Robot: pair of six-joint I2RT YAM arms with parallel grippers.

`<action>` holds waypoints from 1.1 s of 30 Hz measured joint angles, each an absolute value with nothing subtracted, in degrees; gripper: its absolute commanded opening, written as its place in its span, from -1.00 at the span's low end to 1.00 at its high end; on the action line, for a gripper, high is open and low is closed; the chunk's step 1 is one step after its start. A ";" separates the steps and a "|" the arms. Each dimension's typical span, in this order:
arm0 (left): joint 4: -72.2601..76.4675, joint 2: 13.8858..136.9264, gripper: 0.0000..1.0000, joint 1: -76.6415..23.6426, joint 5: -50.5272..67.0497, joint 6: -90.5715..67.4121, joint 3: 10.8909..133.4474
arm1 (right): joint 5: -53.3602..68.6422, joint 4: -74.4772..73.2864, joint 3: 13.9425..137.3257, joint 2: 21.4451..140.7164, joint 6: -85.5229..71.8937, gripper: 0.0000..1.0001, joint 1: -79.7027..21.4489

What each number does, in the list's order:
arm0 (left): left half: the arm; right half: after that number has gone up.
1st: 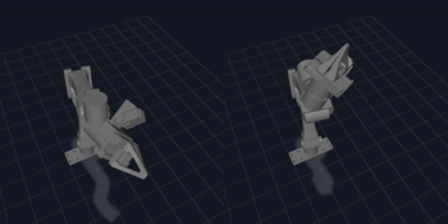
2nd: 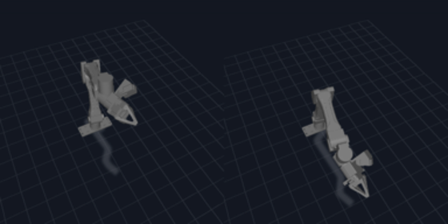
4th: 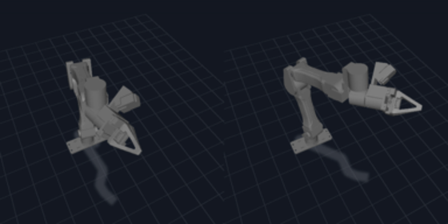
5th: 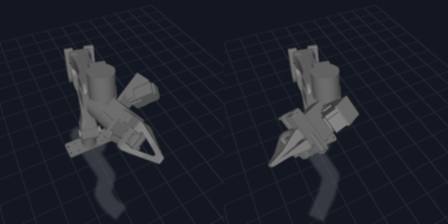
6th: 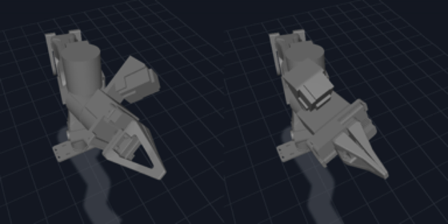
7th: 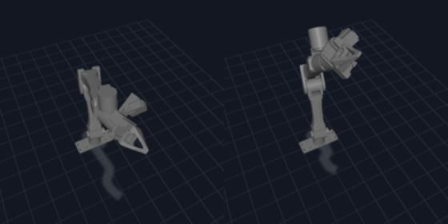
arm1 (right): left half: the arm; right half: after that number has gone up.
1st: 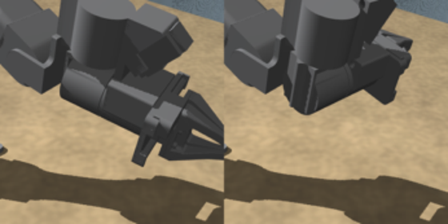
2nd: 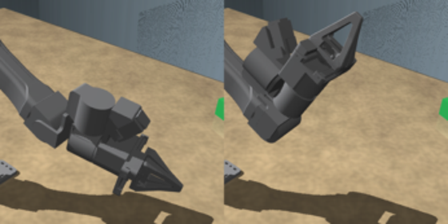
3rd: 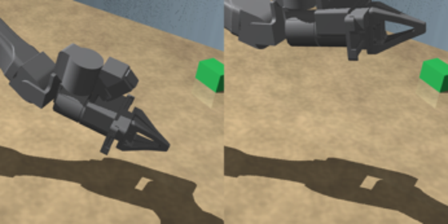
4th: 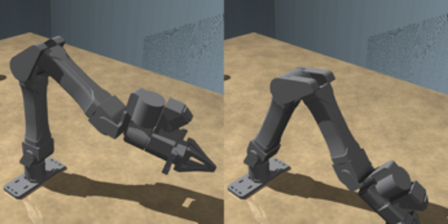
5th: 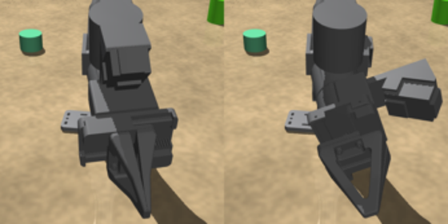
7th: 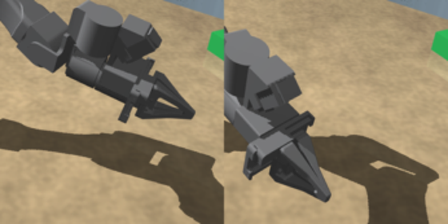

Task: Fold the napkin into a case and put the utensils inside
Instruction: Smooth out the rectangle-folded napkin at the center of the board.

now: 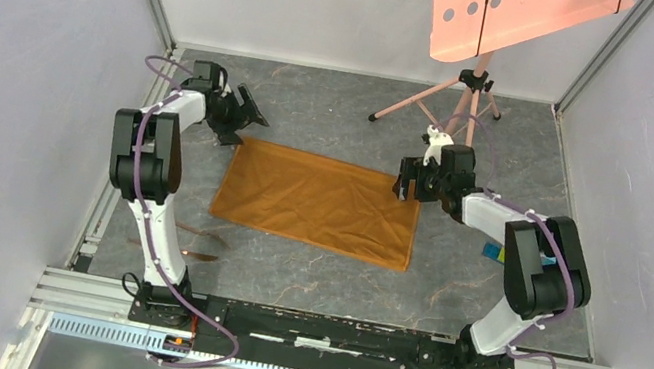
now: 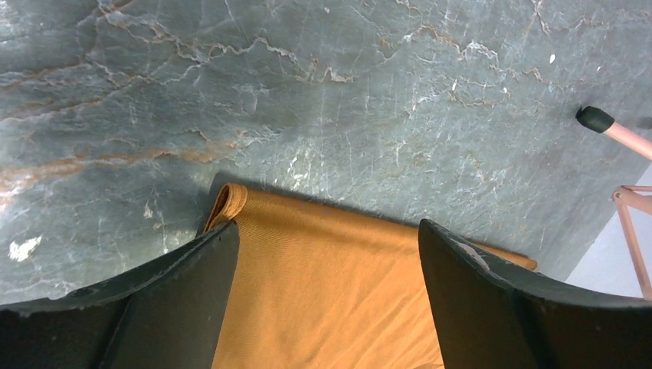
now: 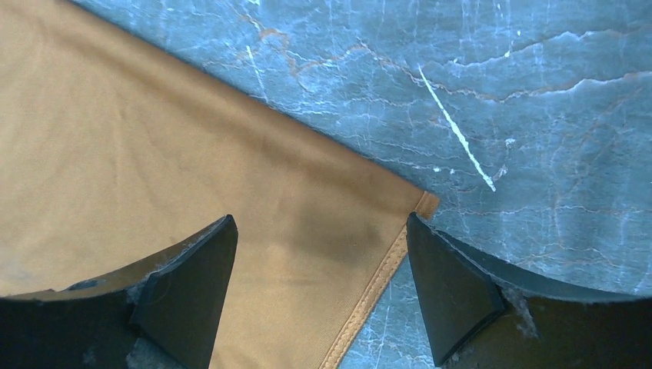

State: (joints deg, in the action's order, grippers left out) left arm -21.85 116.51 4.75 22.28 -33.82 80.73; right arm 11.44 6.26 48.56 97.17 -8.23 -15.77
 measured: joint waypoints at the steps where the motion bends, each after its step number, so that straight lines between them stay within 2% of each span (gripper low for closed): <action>1: -22.24 116.16 0.86 4.73 22.13 -33.52 80.73 | 11.46 5.78 48.86 96.77 -8.21 0.75 -15.86; 6: -23.00 111.96 0.99 4.29 22.61 -33.39 80.34 | 13.02 5.28 50.50 94.78 -8.82 0.75 -16.47; 11: -19.07 109.16 1.00 3.99 26.35 -37.17 79.42 | 14.02 6.55 51.20 95.92 -9.76 0.75 -16.67; 21: -18.72 117.73 1.00 4.40 28.03 -38.46 79.83 | 11.16 6.81 51.22 100.27 -8.67 0.75 -16.56; 29: -22.37 118.54 1.00 4.73 24.16 -35.48 83.31 | 7.38 4.80 53.45 101.36 -5.54 0.75 -16.43; 33: -25.96 115.07 1.00 4.64 20.82 -33.63 83.00 | 5.15 0.95 58.02 101.36 -4.58 0.79 -16.78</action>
State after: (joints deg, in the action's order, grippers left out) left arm -25.96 115.07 4.64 20.82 -33.63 83.00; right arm 5.15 0.95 58.02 101.36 -4.58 -16.78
